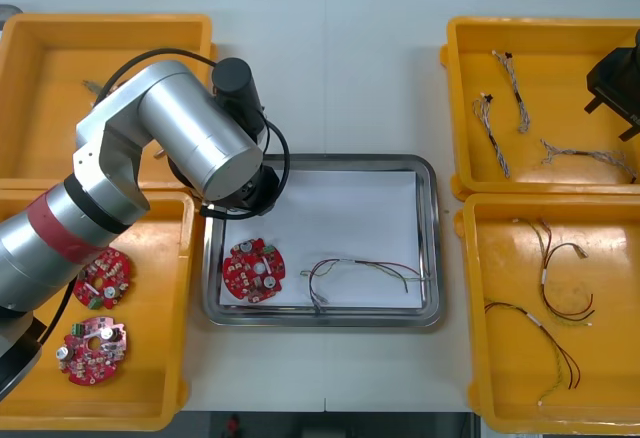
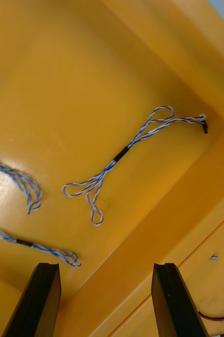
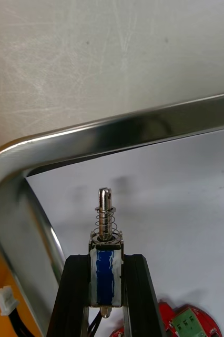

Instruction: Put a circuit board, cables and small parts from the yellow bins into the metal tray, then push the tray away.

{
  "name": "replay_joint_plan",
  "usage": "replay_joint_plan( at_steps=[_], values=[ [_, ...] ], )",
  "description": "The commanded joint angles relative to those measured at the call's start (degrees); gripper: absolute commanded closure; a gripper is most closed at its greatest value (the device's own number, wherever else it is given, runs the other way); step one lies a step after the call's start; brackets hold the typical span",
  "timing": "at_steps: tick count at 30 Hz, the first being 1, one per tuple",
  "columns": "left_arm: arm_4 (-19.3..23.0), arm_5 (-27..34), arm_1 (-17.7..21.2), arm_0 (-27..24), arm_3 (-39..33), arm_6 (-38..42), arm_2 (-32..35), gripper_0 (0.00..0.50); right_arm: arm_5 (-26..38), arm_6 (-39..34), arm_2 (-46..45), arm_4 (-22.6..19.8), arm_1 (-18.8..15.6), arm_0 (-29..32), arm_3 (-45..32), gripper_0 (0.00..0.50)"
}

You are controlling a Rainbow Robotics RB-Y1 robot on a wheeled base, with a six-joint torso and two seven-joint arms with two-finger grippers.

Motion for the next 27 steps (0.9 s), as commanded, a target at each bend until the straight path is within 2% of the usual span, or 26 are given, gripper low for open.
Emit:
replay_joint_plan(
  at_steps=[1, 4, 8, 9, 11, 12, 13, 14, 15, 16, 17, 21, 27],
  values=[
    [-0.9, -3.9, -1.2, -0.2, -0.4, 2.5, -1.4, 0.5, 0.1, -6.1, -1.9, 1.9, 0.3, -6.2, 6.3, 0.0],
    [-1.6, -6.5, -0.6, 1.0, -0.3, 2.9, -2.3, 0.498, 0.1, -9.3, -3.4, 2.5, 0.3, -9.4, 11.7, 0.0],
    [-2.0, -6.6, -0.6, 0.9, -0.4, 3.6, -2.9, 0.494, 0.1, -11.9, -5.1, 2.8, 0.4, -11.6, 16.2, 0.0],
    [-2.0, -6.5, -0.5, 1.0, -0.4, 3.7, -2.9, 0.473, 0.1, -12.8, -5.5, 3.1, 0.3, -12.2, 17.6, 0.0],
    [-2.2, -6.5, -0.4, 0.9, -0.4, 3.7, -2.9, 0.401, -0.8, -14.2, -5.7, 3.4, 0.4, -12.7, 19.4, 0.0],
    [-2.2, -6.5, -0.3, 1.0, -0.4, 3.7, -2.9, 0.349, -1.9, -15.2, -5.8, 3.5, 0.3, -13.1, 20.5, 0.0],
    [-2.2, -6.5, -0.3, 1.0, -0.4, 3.7, -2.9, 0.238, -3.1, -16.1, -5.9, 3.7, 0.3, -13.3, 21.6, 0.0],
    [-2.3, -6.5, -0.2, 1.0, -0.4, 3.7, -2.9, 0.175, -3.8, -16.6, -6.0, 3.7, 0.3, -13.5, 22.1, 0.0],
    [-2.2, -6.5, -0.1, 1.0, -0.4, 3.7, -2.9, 0.088, -4.9, -17.2, -6.0, 3.8, 0.3, -13.7, 23.1, 0.0],
    [-2.3, -6.4, -0.1, 1.0, -0.4, 3.7, -2.9, 0.02, -6.3, -17.7, -6.0, 3.8, 0.3, -13.8, 24.0, 0.0],
    [-2.3, -6.3, -0.1, 1.0, -0.4, 3.7, -2.9, 0.0, -6.8, -17.8, -6.0, 3.8, 0.3, -13.8, 24.2, 0.0],
    [-2.5, -5.8, 0.0, 0.9, -0.8, 4.1, -2.8, 0.0, -10.7, -18.2, -6.0, 3.9, 1.0, -13.8, 26.8, 0.0],
    [-1.8, 0.7, 0.1, 0.9, -5.8, 4.7, 0.4, 0.0, -14.7, -18.7, -6.1, 4.1, 2.0, -12.5, 29.7, 0.0]
  ],
)
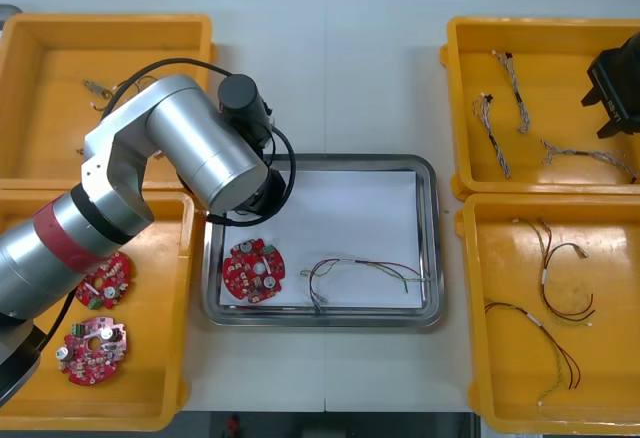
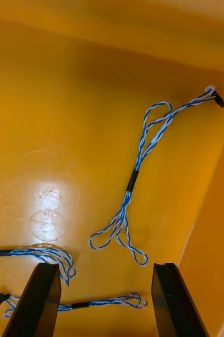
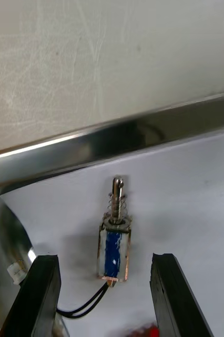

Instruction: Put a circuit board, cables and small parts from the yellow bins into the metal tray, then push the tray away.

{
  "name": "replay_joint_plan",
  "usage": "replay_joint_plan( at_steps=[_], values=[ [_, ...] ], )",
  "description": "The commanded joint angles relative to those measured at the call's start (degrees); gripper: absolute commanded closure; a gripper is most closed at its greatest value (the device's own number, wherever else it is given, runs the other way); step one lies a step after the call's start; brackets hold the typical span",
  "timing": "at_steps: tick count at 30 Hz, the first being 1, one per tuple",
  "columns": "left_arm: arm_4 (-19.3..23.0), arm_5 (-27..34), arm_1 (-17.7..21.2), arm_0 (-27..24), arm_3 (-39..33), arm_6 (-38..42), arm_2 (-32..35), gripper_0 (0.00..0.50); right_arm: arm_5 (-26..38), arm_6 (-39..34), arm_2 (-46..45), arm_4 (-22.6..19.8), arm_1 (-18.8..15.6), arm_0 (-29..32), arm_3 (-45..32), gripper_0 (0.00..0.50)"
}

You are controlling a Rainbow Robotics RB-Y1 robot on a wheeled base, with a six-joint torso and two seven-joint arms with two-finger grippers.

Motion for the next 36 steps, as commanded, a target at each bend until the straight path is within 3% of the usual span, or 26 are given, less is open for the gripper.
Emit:
replay_joint_plan(
  at_steps=[1, 5, 11, 19, 30, 31, 36],
  values=[
    [1.3, 5.9, 0.1, 0.1, -6.8, 4.9, 3.8, 0.0, -3.0, -1.7, -1.4, 0.6, 1.6, -0.9, 0.6, 0.0],
    [4.8, 11.2, 0.1, -0.1, -12.1, 5.7, 9.1, 0.0, -5.0, -1.7, -1.3, 0.2, 2.2, 1.3, 0.5, 0.0],
    [9.8, 20.6, 0.1, -3.0, -14.5, 5.7, 18.4, 0.0, -7.5, -1.7, -1.2, 0.2, 2.8, 3.3, 0.5, 0.0],
    [10.7, 20.6, 2.1, -6.6, -11.8, 5.2, 28.2, 0.0, -12.2, -1.6, -0.8, 0.2, 3.6, 6.4, 0.6, 0.0],
    [3.2, 20.6, 5.4, -9.8, 1.7, 3.4, 34.5, 0.0, -16.0, -1.7, 0.3, -0.4, 4.7, 8.9, 0.6, 0.0],
    [1.7, 20.6, 5.8, -10.2, 5.3, 3.1, 35.7, 0.0, -16.0, -1.7, 0.3, -0.4, 4.9, 9.2, 0.5, 0.0],
    [-0.3, 14.6, 6.6, -11.2, 13.0, 2.7, 38.3, 0.0, -17.0, -1.7, 0.5, -0.7, 5.1, 10.2, 0.6, 0.0]
  ],
)
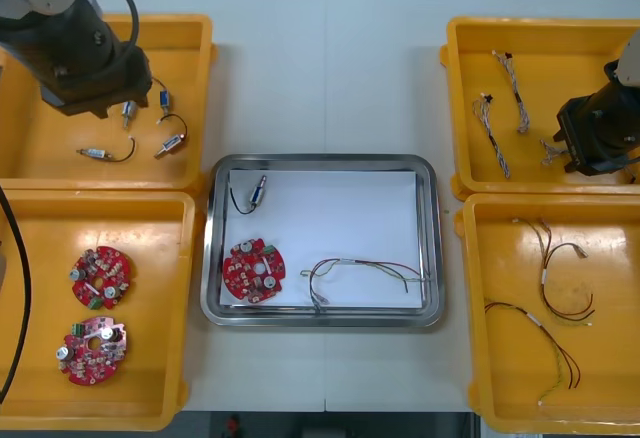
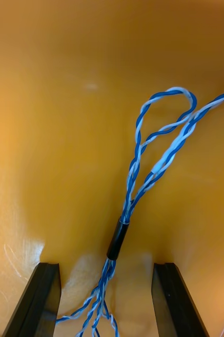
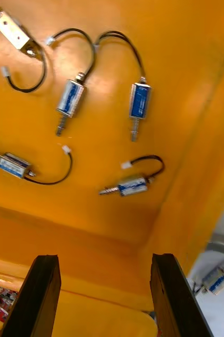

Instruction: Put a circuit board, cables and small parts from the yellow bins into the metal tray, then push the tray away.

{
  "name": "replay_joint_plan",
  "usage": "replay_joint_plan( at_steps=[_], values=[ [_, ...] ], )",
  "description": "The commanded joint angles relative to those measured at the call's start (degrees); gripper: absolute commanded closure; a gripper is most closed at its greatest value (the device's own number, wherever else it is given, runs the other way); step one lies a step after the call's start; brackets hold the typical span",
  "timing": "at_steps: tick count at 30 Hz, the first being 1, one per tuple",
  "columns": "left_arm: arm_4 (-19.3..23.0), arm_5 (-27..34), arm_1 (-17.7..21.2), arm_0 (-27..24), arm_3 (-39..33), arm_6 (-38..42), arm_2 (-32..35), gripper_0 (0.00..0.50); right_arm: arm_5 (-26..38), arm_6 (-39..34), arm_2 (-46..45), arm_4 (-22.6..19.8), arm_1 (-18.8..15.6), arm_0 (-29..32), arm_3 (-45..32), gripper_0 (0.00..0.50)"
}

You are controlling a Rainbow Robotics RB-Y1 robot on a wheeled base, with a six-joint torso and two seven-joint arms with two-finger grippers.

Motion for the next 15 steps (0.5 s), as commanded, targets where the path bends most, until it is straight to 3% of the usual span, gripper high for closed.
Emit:
replay_joint_plan(
  at_steps=[1, 4, 6, 7, 8, 15],
  values=[
    [-2.9, -5.9, 2.8, -3.8, 6.0, 2.4, 3.6, 0.0, -1.7, -1.7, 0.5, -0.7, 0.8, 1.8, -0.9, 0.047],
    [-5.0, -9.1, 2.9, -5.3, 10.7, 2.1, 3.9, 0.0, -2.3, -1.3, 0.5, -0.7, 0.8, 2.5, -0.9, 0.161],
    [-5.9, -11.6, 3.1, -6.9, 14.1, 1.9, 4.2, 0.0, -2.4, -1.4, 0.5, -0.4, 0.8, 2.5, -0.9, 0.412],
    [-5.9, -12.1, 3.1, -7.3, 15.0, 1.8, 4.6, 0.0, -2.5, -1.6, 0.6, -0.4, 0.8, 2.6, -0.9, 0.474],
    [-6.3, -13.2, 3.1, -8.0, 16.7, 1.7, 4.9, 0.0, -2.7, -1.6, 0.6, -0.3, 0.8, 2.7, -0.9, 0.5],
    [-7.8, -22.6, 2.9, -10.8, 25.6, 1.0, 5.1, 0.0, -2.2, -1.0, 0.5, 0.0, 0.1, 2.7, -1.1, 0.5]
  ],
)
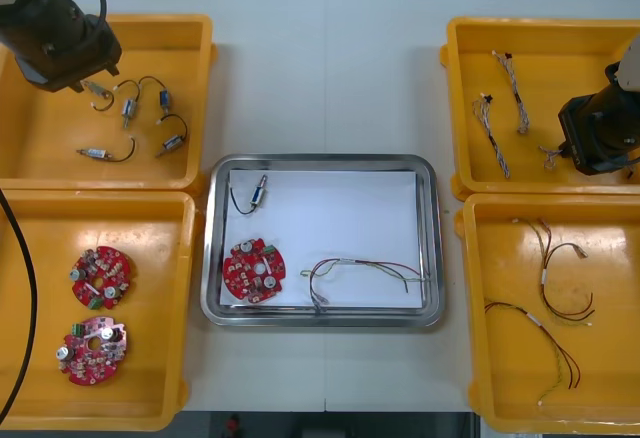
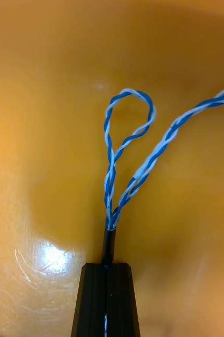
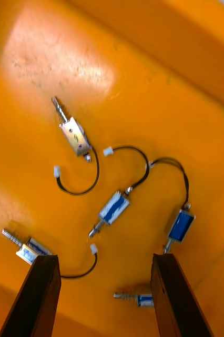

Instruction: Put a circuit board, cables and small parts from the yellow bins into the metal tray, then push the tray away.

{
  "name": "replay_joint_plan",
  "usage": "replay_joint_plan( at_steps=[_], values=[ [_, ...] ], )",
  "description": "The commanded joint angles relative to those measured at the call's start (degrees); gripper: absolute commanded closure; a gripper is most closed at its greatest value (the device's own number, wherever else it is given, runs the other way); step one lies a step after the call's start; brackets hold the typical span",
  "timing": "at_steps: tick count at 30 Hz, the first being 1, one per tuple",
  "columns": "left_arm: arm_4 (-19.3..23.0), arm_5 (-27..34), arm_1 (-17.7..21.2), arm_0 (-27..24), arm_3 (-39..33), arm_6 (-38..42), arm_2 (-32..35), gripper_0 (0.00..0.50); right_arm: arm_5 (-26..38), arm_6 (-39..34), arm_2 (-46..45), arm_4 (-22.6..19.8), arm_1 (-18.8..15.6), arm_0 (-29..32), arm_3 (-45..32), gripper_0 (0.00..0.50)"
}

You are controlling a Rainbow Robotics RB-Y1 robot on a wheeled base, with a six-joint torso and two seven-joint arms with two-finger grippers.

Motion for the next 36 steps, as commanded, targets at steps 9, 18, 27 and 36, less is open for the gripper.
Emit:
replay_joint_plan(
  at_steps=[9, 18, 27, 36],
  values=[
    [-3.2, -15.4, 1.5, -4.6, 10.3, 0.3, -0.3, 0.0, 9.5, -0.6, 0.4, 1.0, -1.6, 1.9, -9.8, 0.5],
    [-5.3, -22.4, 0.3, -4.6, 15.2, -1.5, -0.9, 0.0, 23.8, 0.9, 0.4, 0.3, -3.6, 2.0, -23.8, 0.5],
    [-4.3, -31.9, -1.0, -4.5, 22.5, -2.7, -3.4, 0.0, 30.5, 16.0, 0.9, -0.8, -4.9, 2.1, -41.8, 0.5],
    [-3.8, -35.9, -1.7, -2.0, 22.7, -3.2, -5.9, 0.0, 30.5, 27.2, 4.8, -11.7, -5.8, 4.7, -57.6, 0.5]
  ],
)
